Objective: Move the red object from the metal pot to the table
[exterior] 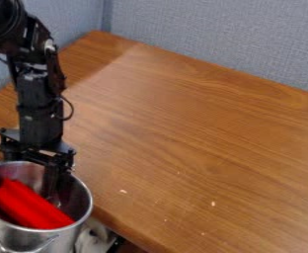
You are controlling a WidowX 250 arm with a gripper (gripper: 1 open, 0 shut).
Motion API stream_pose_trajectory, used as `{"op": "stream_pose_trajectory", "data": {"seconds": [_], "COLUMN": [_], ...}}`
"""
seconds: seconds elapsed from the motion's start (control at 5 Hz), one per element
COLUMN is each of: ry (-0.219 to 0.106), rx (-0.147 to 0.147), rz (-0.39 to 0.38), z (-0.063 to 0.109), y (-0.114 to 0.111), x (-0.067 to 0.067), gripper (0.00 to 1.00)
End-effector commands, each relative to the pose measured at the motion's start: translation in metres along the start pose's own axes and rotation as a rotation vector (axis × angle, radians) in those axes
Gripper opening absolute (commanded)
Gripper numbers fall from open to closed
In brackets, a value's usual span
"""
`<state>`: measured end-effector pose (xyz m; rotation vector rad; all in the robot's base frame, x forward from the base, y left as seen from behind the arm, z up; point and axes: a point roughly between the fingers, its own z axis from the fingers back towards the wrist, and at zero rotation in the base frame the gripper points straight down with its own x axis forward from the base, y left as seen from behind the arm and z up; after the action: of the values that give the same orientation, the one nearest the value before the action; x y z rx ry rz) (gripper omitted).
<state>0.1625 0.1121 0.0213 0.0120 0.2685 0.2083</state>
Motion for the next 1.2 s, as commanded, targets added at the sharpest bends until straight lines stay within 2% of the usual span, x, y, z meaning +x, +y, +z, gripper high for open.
{"op": "stream_pose_trajectory", "data": {"seconds": [0.0, 0.2, 0.4, 0.6, 1.0], "ry": [-0.172, -0.181, -0.181, -0.180, -0.193], "rx": [-0.004, -0.022, -0.036, -0.054, -0.050], "rz": [0.076, 0.097, 0.147, 0.202, 0.111], "z": [0.036, 0.037, 0.037, 0.038, 0.041], "y": [-0.004, -0.007, 0.003, 0.014, -0.003], "x": [0.042, 0.052, 0.061, 0.069, 0.066], "gripper": [1.00, 1.00, 0.00, 0.00, 0.00]}}
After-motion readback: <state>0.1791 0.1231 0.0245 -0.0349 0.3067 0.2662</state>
